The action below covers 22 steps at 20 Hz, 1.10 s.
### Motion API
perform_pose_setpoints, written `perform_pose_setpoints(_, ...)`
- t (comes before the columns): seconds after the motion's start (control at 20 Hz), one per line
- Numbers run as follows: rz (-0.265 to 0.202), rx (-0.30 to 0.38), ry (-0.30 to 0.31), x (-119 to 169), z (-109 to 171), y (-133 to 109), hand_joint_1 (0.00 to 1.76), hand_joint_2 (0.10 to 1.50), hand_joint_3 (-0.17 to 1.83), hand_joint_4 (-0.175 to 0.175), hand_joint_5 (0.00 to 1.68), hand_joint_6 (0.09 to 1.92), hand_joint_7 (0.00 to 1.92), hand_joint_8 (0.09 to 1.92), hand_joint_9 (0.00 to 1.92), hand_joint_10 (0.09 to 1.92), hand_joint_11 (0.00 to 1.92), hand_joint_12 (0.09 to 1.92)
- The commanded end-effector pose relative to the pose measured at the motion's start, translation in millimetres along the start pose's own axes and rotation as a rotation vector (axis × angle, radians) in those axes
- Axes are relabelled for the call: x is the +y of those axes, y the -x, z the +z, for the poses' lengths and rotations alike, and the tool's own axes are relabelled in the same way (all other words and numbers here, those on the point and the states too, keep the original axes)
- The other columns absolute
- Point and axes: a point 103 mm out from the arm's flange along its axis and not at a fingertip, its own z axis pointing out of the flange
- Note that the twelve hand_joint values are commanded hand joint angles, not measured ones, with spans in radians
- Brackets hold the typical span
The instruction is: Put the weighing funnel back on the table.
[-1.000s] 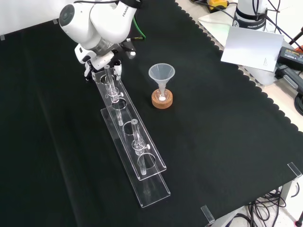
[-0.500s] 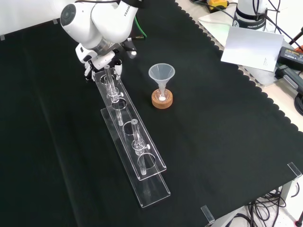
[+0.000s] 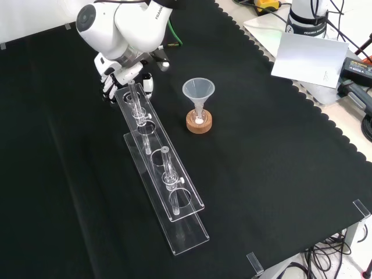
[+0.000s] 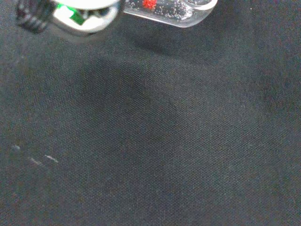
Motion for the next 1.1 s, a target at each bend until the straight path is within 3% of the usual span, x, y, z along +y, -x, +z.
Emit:
perform_pose_setpoints(0.05,-0.014,0.066,0.045,-18,-19,10,0.81,0.61,0.48,-0.024,0.35,0.3,0.09,0.66,0.31,0.67,0.15,1.38)
perform_pose_setpoints(0.65,0.028,0.067,0.139,-87,-71,14,0.74,0.62,0.41,-0.026,0.36,0.14,0.15,0.65,0.34,0.67,0.15,1.42)
perform_pose_setpoints(1.1,0.058,0.06,0.18,-130,-89,0,0.74,0.62,0.41,-0.027,0.37,0.12,0.17,0.65,0.35,0.66,0.16,1.42)
